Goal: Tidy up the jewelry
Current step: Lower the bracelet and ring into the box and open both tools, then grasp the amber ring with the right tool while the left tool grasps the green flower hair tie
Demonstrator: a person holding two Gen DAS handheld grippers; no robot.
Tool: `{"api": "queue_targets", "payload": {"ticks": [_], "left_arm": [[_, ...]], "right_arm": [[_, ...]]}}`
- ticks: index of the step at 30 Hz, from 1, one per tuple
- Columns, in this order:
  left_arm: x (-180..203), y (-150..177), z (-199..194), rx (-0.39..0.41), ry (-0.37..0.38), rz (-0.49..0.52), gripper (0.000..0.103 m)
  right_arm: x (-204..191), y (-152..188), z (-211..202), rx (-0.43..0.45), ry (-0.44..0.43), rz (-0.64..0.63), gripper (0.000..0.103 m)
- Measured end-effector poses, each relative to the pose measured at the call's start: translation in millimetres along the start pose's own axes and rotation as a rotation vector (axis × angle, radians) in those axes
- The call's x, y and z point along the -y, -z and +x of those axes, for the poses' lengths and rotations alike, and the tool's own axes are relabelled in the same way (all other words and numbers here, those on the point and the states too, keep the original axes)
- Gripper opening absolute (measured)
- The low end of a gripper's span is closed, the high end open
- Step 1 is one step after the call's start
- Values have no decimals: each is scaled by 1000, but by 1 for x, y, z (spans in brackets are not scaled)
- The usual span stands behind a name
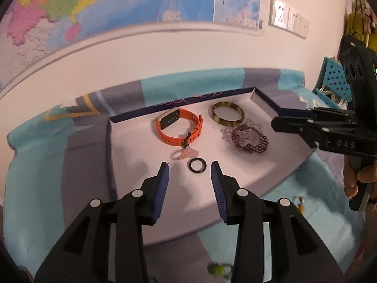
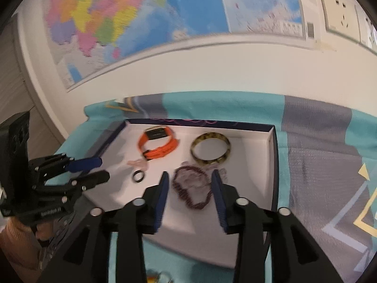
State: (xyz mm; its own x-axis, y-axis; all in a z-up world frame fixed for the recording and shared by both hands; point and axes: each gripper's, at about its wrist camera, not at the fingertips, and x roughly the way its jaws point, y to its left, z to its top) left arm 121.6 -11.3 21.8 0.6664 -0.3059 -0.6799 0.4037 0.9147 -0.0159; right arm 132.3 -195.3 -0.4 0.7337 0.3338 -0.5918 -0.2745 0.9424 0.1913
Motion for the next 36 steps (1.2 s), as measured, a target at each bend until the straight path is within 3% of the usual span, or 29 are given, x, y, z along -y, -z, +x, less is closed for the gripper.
{"api": "queue_targets", "payload": {"ticks": [6, 10, 18, 32, 34, 36], "left_arm": [[-4, 21, -31, 35, 7, -7, 40], [-4, 38, -35, 10, 12, -20, 41], [-2, 64, -37, -28, 25, -36, 43], [12, 88, -36, -71, 38, -7, 46], [12, 88, -35, -75, 37, -12, 46], [11, 89, -34, -79, 39, -15, 46]], "right_arm": [[-15, 22, -26, -5, -34, -41, 42], [-22, 42, -32, -36, -56, -42, 43], [-26, 75, -34, -101, -37, -43, 43], [-53, 96, -23, -162, 12, -137, 43], [-56, 96, -20, -166, 23, -152, 40], [-58, 96, -18, -174, 31, -169, 29]]}}
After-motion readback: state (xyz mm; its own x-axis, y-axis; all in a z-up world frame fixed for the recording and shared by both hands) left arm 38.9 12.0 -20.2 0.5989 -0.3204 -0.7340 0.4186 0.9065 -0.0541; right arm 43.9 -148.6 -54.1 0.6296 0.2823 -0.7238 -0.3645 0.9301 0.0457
